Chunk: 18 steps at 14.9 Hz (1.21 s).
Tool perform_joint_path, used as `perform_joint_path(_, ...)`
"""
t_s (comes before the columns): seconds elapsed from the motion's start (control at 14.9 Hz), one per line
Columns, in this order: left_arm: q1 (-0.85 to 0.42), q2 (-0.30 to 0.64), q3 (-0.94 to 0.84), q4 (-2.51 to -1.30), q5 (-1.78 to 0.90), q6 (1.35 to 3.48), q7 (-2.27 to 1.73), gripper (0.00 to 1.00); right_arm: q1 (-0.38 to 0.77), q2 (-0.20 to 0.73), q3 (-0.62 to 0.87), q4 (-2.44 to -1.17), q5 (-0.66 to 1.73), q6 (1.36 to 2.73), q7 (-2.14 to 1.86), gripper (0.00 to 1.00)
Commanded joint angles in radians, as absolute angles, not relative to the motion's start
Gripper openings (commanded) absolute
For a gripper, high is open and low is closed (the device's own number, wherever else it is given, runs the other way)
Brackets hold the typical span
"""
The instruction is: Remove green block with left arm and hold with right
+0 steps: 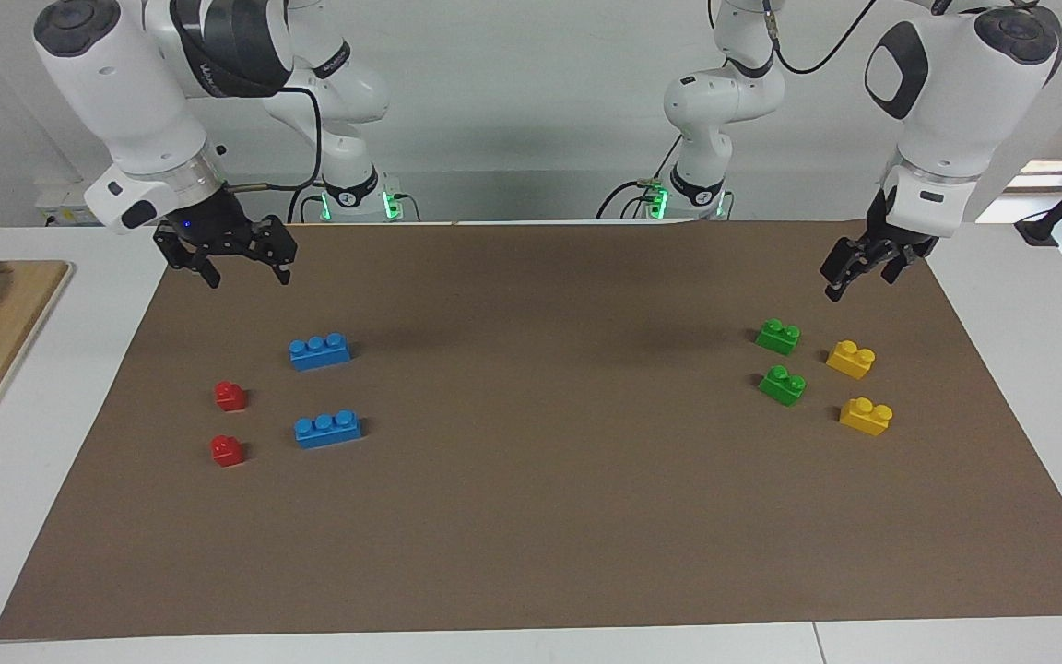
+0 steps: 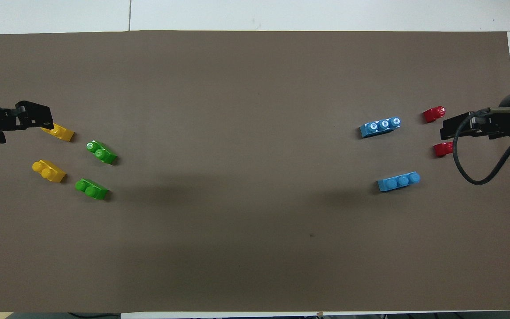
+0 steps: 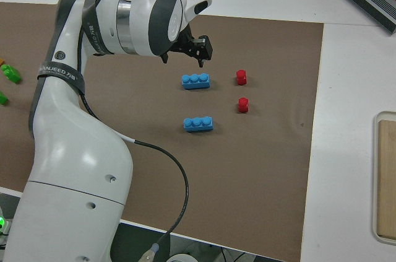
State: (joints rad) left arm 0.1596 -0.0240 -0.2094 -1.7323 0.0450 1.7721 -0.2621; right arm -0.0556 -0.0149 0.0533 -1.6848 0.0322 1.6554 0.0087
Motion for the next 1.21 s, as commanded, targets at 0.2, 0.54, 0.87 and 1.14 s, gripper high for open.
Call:
perform_joint_path(0.2, 0.115, -0.041, -0.183, -1.709, 0.038, 1.655, -0.118, 1.0, -0.069, -0.018, 0.06, -1.675, -0.034, 1.62, -0.037, 1.0)
perform_joint_path(0.54, 0.031, -0.041, -0.081, -1.69, 0.037, 1.628, -0.023, 1.0, -0.069, -0.018, 0.06, -1.675, -0.028, 1.624, -0.035, 1.0)
perform_joint_path(0.87, 0.032, -0.051, -0.077, -1.687, 0.006, 1.631, -0.035, 1.0, -0.071, -0.018, 0.06, -1.675, -0.02, 1.628, -0.031, 1.0)
perform_joint_path(1.14, 0.037, -0.051, -0.075, -1.684, -0.026, 1.649, -0.04, 1.0, -0.072, -0.018, 0.06, -1.675, -0.018, 1.631, -0.028, 1.0)
